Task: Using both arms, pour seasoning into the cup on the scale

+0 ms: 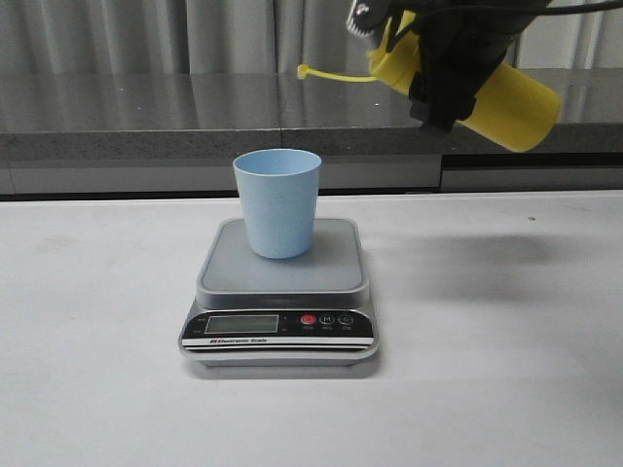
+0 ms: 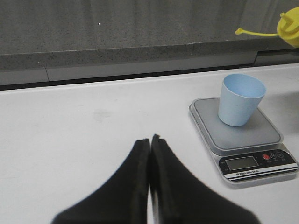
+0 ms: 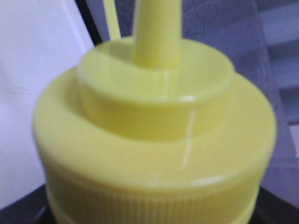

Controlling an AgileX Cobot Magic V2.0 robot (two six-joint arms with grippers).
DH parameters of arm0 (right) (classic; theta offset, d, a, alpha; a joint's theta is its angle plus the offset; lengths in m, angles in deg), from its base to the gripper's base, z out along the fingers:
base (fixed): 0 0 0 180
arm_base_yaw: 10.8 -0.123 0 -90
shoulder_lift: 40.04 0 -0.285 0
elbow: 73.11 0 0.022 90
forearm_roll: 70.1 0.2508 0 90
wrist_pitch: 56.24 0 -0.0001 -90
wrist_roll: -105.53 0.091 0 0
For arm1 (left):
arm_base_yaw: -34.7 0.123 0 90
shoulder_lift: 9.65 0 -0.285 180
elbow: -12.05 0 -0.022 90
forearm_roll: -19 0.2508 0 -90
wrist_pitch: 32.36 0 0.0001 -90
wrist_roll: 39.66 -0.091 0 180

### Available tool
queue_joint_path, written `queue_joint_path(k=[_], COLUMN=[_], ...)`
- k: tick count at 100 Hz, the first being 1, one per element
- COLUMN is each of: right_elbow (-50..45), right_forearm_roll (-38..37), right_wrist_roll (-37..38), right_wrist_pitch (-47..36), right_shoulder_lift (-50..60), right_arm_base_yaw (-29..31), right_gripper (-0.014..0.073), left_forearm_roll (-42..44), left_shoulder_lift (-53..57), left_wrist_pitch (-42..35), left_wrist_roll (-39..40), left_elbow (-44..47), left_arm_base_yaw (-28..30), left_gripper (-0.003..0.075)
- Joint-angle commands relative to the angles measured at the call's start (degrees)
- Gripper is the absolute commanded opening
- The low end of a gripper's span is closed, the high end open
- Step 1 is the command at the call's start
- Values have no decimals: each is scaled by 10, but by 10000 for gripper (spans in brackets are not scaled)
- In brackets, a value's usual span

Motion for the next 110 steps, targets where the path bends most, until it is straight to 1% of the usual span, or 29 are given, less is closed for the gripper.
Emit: queue_joint_path(k=[1, 9, 17, 31, 38, 48, 55, 58, 65, 82, 89, 95, 104, 110], right_elbow=[19, 18, 13, -32, -67, -122, -163, -182, -213, -257, -263, -263, -263, -263], right_forearm_roll=[81, 165, 232, 345, 401, 476, 520, 538, 563, 581, 581, 581, 581, 581], right_wrist_roll=[6, 5, 3, -18, -52, -120, -141, -137, -137, -130, -123, -103, -75, -75], right_wrist_pitch=[-40, -81, -123, -220, -276, -372, -445, -477, -531, -638, -662, -668, -699, -725], right_shoulder_lift=[43, 47, 48, 49, 49, 49, 48, 48, 42, 7, -8, -21, -43, -55], right_arm_base_yaw=[21, 43, 61, 86, 94, 97, 98, 99, 104, 105, 105, 105, 105, 105], right_gripper=[-59, -59, -59, -59, -59, -59, -59, -59, -59, -59, -59, -59, -59, -59], left_forearm_roll=[-9, -9, -9, -9, -9, -9, -9, -9, -9, -9, -9, -9, -9, -9], left_shoulder_lift=[-5, -5, -5, -5, -5, -5, -5, -5, -5, -5, -5, -5, -5, -5], left_wrist_pitch=[-40, -40, -40, -40, -40, -40, -40, -40, -40, -40, -40, -40, -40, -40], left_wrist_roll=[5, 5, 5, 5, 5, 5, 5, 5, 5, 5, 5, 5, 5, 5], left_elbow=[-15, -15, -15, -15, -15, -15, -15, -15, -15, -15, -15, -15, -15, -15], left_arm_base_yaw=[0, 0, 0, 0, 0, 0, 0, 0, 0, 0, 0, 0, 0, 0], left_gripper=[-20, -20, -20, -20, -20, -20, -20, -20, -20, -20, -20, -20, -20, -20])
